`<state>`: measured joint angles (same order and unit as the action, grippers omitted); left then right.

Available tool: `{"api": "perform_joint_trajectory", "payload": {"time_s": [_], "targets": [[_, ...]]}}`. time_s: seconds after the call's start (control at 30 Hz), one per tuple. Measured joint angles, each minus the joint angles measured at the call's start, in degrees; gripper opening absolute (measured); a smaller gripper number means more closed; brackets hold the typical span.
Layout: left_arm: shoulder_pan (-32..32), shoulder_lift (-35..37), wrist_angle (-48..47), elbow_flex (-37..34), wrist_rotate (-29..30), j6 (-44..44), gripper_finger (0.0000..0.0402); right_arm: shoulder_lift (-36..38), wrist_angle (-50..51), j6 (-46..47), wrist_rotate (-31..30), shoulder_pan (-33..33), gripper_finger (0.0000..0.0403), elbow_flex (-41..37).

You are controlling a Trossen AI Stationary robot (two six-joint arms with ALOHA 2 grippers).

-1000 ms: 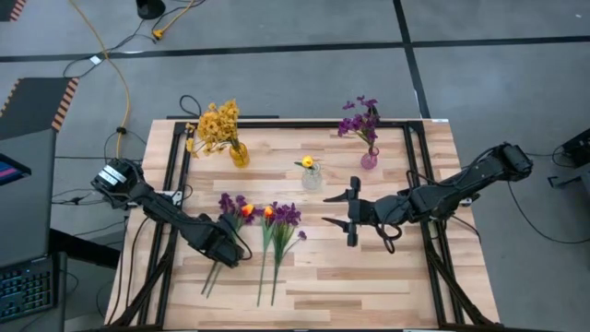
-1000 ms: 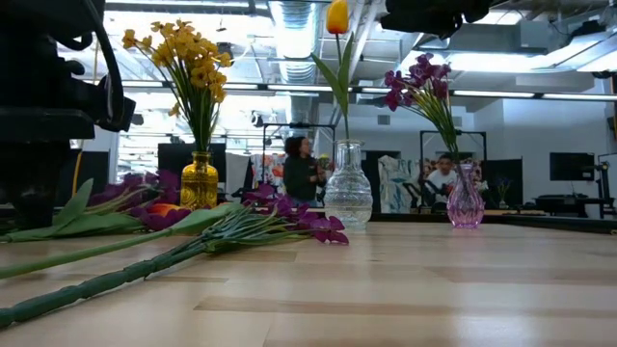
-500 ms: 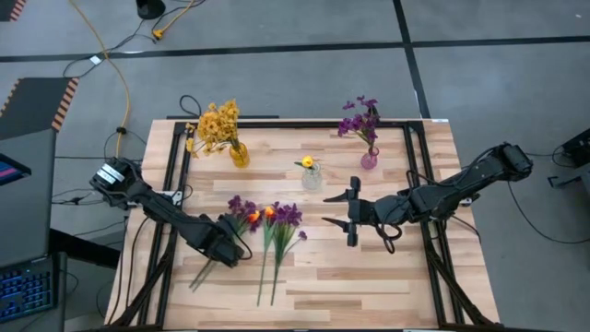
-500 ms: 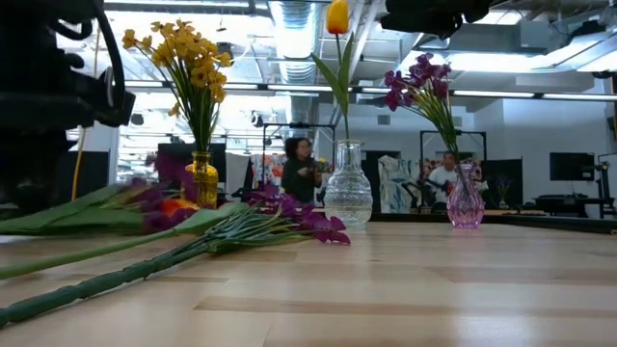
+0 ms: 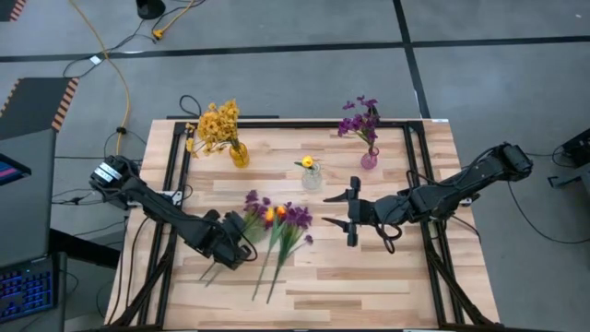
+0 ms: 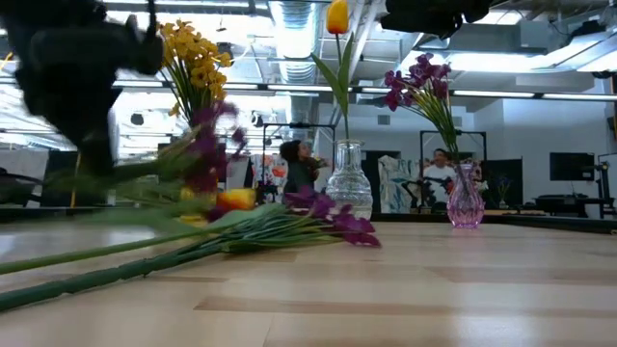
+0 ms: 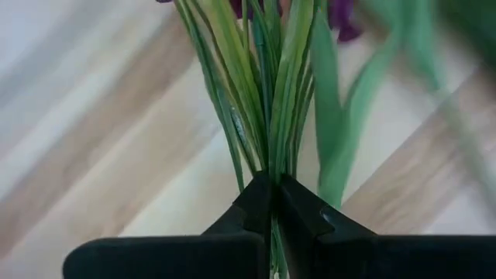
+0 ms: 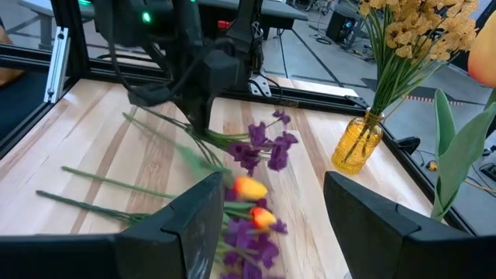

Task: Sort flowers into vase by color
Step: Put the violet flowers into the pink vase

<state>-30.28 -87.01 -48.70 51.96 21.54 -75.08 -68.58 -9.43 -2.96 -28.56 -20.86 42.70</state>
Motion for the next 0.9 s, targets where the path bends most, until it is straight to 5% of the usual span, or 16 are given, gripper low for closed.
{"api": "perform_joint_trajectory", "payload": {"time_s": [0.57, 0.9], "targets": [[0.0, 0.0, -0.4, 12.9, 10.0, 13.8, 0.0, 0.0, 0.0, 0.4, 0.0, 0.0, 0.025, 0.0], [0.5, 0.0, -0.6, 18.7, 10.9, 18.1, 0.0, 0.0, 0.6, 15.0, 0.2, 0.0, 0.025, 0.0]]}}
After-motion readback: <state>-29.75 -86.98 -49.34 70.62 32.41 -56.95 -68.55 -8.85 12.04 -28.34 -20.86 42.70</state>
